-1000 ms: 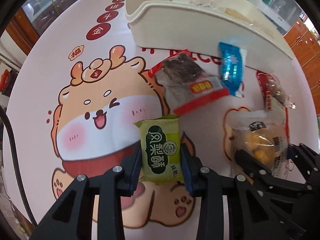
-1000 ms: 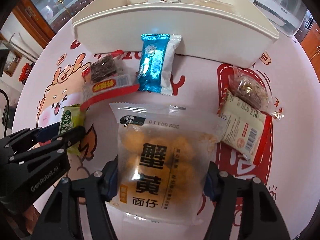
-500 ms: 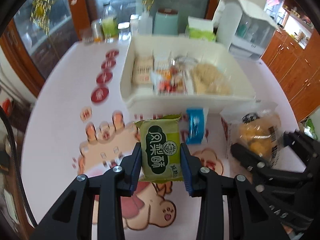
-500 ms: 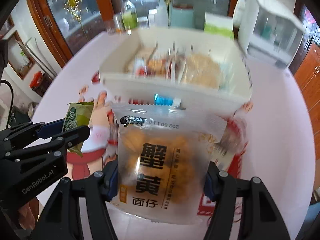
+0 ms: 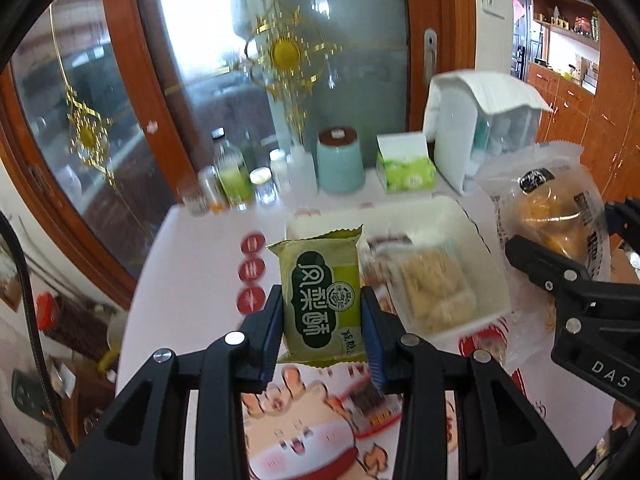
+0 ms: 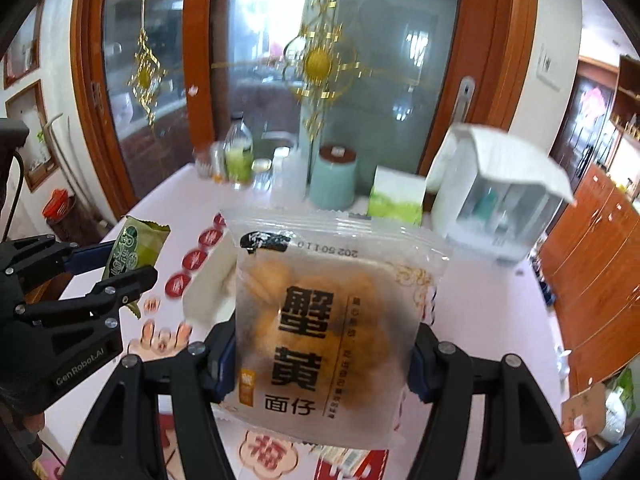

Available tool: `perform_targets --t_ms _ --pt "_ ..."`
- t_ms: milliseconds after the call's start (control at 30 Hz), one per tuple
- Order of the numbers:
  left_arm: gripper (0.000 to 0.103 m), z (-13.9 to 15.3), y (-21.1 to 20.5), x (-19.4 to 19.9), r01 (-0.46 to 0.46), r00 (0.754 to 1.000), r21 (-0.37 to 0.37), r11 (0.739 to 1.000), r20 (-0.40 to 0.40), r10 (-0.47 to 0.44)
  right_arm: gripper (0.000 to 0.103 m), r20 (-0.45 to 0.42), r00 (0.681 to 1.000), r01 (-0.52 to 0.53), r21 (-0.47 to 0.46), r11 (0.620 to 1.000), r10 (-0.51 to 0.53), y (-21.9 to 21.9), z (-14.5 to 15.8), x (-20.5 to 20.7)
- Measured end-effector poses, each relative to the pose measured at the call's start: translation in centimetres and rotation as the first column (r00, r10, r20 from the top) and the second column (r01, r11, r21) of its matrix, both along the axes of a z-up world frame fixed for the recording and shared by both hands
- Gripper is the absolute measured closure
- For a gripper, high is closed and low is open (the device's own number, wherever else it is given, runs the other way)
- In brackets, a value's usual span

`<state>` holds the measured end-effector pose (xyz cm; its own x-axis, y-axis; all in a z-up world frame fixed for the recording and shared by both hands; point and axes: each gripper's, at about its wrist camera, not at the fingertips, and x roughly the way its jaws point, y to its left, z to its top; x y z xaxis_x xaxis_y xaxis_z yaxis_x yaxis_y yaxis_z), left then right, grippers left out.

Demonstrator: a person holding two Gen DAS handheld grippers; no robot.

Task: Organize snacks
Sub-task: 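Carry both packs over the white tray and open both tools to drop them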

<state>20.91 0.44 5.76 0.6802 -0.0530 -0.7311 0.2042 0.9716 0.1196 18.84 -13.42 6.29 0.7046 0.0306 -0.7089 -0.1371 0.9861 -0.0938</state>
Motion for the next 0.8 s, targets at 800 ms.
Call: perform_targets --t_ms 800 --pt "0.068 -5.1 -2.7 12.4 -0.003 0.994 -0.008 1.000 -0.110 0.002 0.034 -0.179 0.969 0.174 -0.001 0.985 -0.172 -2.6 -5.2 13.5"
